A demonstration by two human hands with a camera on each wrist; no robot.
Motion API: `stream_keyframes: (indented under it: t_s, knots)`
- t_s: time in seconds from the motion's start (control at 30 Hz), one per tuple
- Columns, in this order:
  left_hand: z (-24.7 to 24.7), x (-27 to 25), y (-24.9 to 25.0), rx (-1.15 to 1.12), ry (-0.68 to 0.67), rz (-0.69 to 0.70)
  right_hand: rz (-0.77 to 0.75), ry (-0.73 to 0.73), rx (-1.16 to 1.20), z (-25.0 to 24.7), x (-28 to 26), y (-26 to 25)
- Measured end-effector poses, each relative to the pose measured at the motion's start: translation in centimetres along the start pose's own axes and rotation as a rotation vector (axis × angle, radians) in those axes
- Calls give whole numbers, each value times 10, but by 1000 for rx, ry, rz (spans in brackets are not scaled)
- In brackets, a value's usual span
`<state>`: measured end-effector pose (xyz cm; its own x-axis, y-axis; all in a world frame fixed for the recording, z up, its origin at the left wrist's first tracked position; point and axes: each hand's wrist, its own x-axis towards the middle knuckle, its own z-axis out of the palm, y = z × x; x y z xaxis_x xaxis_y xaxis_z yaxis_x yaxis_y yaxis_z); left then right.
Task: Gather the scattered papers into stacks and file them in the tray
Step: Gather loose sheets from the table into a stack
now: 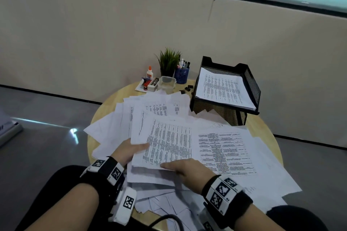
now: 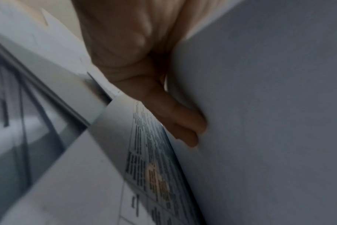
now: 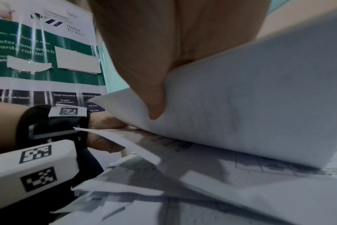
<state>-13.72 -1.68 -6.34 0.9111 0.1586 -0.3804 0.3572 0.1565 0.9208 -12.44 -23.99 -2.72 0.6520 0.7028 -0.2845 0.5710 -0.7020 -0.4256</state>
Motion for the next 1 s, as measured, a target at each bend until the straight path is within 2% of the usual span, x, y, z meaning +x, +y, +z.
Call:
stream_keyframes:
  t_s: [0.07,0.17,0.27,0.43,0.53,0.63,0.7,0.8,0.9,1.0]
  knots:
    - [-3,1,-1,6,-54,16,-15,-19,-11,-2,1,0]
    - [-7,0,0,-23,-55,62,-17,-58,98,-8,-3,0]
    - [-15,2,-1,-78,-21,129,126,-57,223,-14,-7,7]
    - [-24,-10,24,-120,62,174,334,176,407,-19,0,39]
    - [-29,-11,38,-78,92,214,383,284,593,-21,6,52]
    - [-26,-16,51,-2,59,216,376,354,925,-23,15,56]
    - [-22,-15,54,11,8,181,310,359,1151,-27,16,51]
    - [-11,-11,51,8,-21,163,211,367,1354,-29,14,45]
    - [0,-3,44,103,-38,149,242,474,1419,-29,15,50]
    - [-5,14,32,233,70,112,368,577,1406,-26,13,73]
